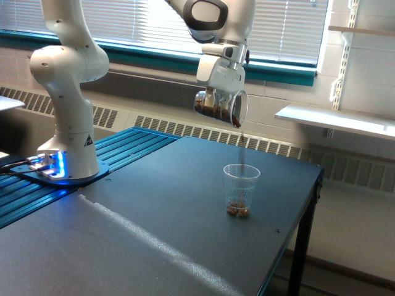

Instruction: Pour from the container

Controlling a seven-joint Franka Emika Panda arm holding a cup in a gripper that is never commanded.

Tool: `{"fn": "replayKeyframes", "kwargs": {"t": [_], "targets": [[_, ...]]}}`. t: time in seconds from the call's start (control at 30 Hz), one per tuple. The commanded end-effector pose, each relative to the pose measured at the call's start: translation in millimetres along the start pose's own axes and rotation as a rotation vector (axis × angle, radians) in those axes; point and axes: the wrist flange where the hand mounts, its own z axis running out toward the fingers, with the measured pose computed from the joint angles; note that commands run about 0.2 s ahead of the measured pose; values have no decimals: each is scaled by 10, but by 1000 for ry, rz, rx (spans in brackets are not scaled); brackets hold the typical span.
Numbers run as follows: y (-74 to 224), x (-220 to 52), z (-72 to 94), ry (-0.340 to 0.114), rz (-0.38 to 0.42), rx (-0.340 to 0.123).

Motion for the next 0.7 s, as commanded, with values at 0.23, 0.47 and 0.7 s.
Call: {"fn": "replayKeyframes", "kwargs": {"t": [0.23, 0.47, 0.7], "targets": [[2, 30, -29, 7, 17, -10], [-2, 25, -29, 7, 18, -22], [-12, 24, -26, 10, 20, -35]]}}
